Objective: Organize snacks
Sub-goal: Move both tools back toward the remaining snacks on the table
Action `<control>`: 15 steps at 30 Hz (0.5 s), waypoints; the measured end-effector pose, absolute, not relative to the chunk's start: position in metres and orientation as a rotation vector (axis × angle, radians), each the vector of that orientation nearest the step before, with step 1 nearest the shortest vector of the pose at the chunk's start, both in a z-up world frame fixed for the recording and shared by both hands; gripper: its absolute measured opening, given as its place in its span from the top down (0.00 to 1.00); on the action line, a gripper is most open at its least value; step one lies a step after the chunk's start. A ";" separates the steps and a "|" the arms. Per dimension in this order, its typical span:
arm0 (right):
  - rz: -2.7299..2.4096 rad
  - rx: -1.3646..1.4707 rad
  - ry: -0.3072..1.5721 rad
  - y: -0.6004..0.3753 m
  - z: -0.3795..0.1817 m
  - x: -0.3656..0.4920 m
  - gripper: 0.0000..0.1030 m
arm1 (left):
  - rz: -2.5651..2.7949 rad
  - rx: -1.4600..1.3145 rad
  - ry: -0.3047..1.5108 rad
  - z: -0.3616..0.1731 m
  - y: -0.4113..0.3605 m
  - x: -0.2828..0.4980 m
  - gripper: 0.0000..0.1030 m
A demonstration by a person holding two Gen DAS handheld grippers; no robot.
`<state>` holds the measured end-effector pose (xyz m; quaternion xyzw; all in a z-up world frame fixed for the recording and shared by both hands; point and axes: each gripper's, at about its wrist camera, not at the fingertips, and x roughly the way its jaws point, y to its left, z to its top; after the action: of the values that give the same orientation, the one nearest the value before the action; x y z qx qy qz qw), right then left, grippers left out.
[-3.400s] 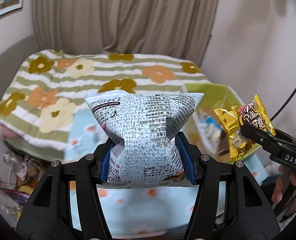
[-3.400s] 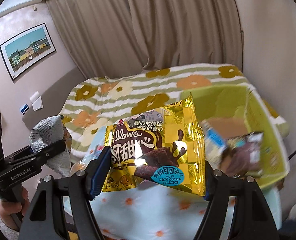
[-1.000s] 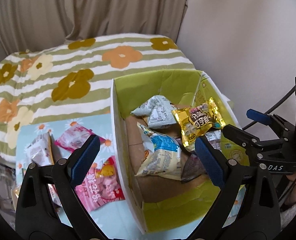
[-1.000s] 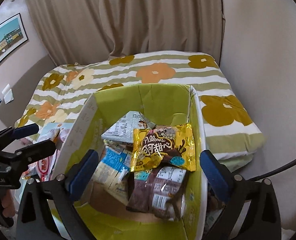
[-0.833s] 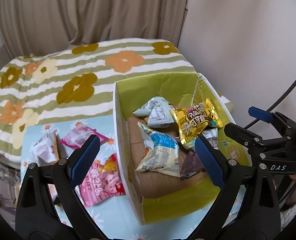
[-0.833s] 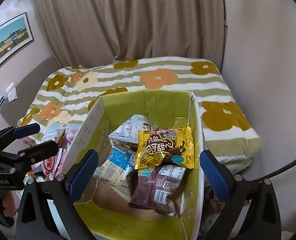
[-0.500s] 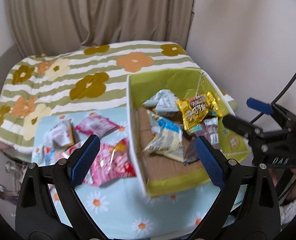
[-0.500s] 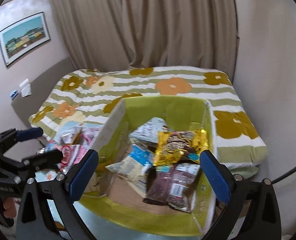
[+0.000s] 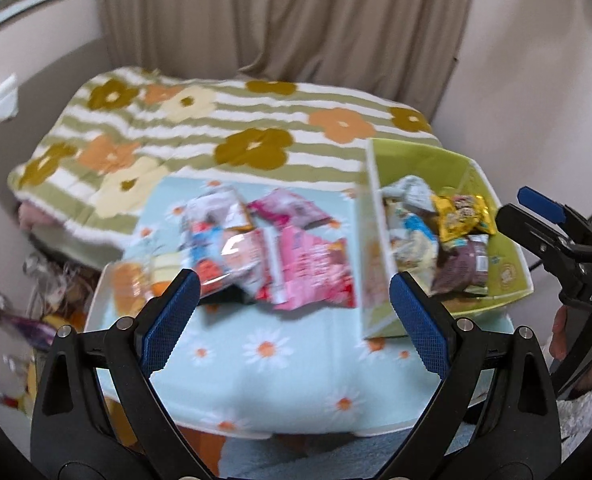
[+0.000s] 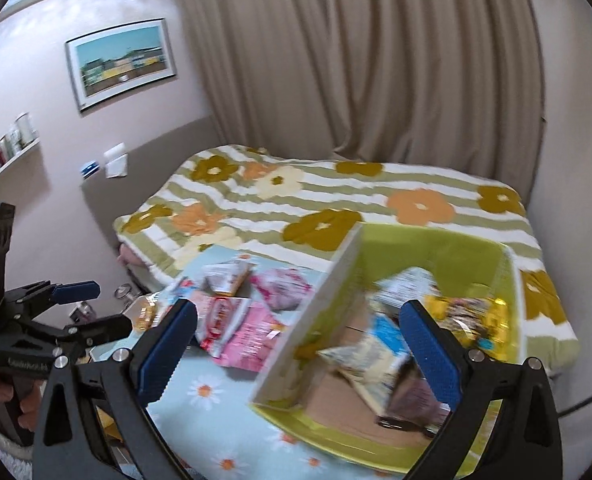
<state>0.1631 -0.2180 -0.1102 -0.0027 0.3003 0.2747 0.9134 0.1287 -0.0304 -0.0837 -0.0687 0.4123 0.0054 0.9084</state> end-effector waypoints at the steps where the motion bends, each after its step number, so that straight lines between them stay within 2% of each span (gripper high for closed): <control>1: 0.575 -0.005 0.619 -0.212 -0.111 0.162 0.02 | 0.020 -0.158 0.857 -0.086 -0.016 0.125 0.08; 15: 0.585 0.099 0.848 -0.086 -0.169 0.190 0.02 | 0.023 -0.248 1.017 -0.148 0.139 0.137 0.08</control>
<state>0.1895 -0.0858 -0.1689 0.0476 0.4055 0.2794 0.8691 0.1371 0.1390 -0.1478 -0.1182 0.4857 0.0111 0.8660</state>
